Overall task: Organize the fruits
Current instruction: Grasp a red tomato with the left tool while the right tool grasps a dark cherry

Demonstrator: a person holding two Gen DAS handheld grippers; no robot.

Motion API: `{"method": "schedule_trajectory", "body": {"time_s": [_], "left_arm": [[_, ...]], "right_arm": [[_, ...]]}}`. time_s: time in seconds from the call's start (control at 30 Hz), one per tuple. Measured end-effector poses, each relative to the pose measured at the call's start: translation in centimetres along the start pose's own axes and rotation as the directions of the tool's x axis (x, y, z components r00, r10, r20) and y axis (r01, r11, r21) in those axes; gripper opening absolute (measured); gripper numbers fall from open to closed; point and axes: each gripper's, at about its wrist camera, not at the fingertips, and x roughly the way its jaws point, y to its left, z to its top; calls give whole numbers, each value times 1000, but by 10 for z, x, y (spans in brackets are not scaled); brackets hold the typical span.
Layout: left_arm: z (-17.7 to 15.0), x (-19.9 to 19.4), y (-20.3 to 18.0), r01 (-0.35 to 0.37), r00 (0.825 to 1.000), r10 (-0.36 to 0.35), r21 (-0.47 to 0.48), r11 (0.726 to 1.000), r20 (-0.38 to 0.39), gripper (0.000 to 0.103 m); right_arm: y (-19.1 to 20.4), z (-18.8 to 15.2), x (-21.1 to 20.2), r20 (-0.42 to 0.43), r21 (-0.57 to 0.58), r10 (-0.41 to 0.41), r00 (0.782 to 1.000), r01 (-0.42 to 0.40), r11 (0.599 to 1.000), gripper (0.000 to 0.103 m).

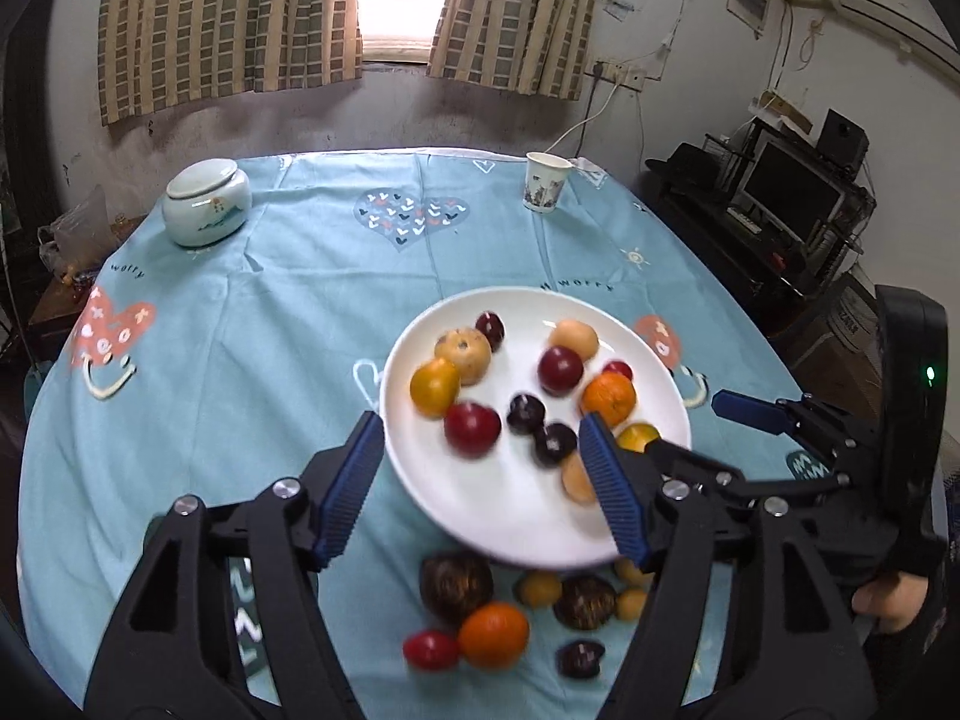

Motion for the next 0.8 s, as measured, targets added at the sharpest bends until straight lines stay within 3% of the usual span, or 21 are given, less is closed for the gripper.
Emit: {"method": "schedule_trajectory", "body": {"time_s": [0.2,0.4,0.6,0.8], "left_arm": [[-62,-21,0,-17,1000,17,-8,1000,-18,70],[-112,-21,4,-25,996,23,-14,1000,-84,70],[-144,-16,20,-64,988,57,-43,997,-141,70],[-157,-18,36,-74,985,62,-65,995,-162,70]], "right_arm": [[0,-55,-30,6,42,33,999,-34,999,77],[-2,-98,-34,-38,98,30,999,-26,995,77],[28,-128,-38,-23,59,111,994,-110,992,77],[60,-132,-10,-96,4,185,978,-185,983,77]]}}
